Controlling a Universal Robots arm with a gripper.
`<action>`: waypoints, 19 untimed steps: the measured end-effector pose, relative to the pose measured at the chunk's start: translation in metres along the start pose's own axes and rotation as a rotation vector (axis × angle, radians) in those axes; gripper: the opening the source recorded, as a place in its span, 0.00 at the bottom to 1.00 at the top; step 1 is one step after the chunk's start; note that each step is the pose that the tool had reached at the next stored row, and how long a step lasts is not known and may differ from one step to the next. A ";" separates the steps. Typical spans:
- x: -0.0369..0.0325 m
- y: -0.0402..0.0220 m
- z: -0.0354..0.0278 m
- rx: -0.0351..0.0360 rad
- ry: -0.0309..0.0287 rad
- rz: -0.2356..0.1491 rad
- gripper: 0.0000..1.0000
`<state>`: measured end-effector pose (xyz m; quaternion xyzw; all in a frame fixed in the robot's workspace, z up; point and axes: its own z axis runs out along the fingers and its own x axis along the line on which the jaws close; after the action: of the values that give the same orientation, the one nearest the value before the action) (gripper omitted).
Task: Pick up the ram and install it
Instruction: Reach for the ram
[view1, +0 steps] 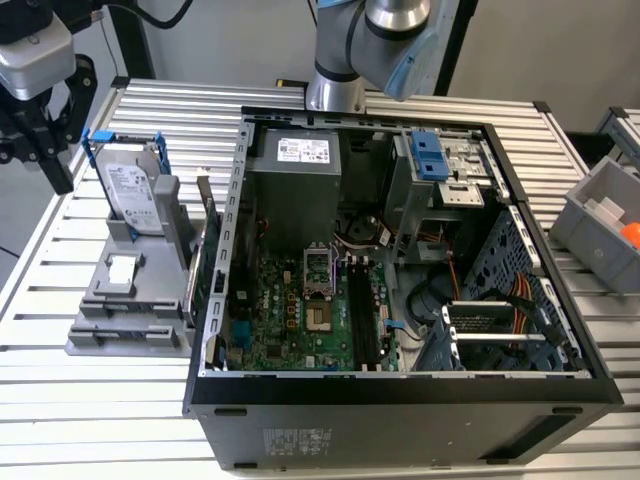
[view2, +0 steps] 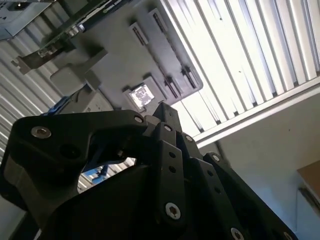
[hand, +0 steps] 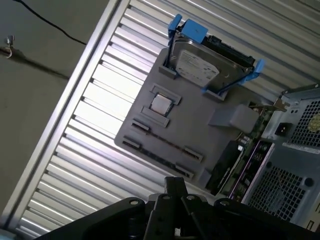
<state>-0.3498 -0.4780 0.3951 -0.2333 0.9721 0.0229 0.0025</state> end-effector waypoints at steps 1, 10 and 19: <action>0.0000 0.0000 0.0000 0.0001 0.0006 -0.011 0.00; 0.0000 0.0000 0.0000 -0.0001 0.0049 -0.097 0.00; 0.0000 0.0000 0.0000 -0.0004 0.0077 -0.154 0.00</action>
<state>-0.3498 -0.4780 0.3951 -0.3075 0.9513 0.0219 0.0005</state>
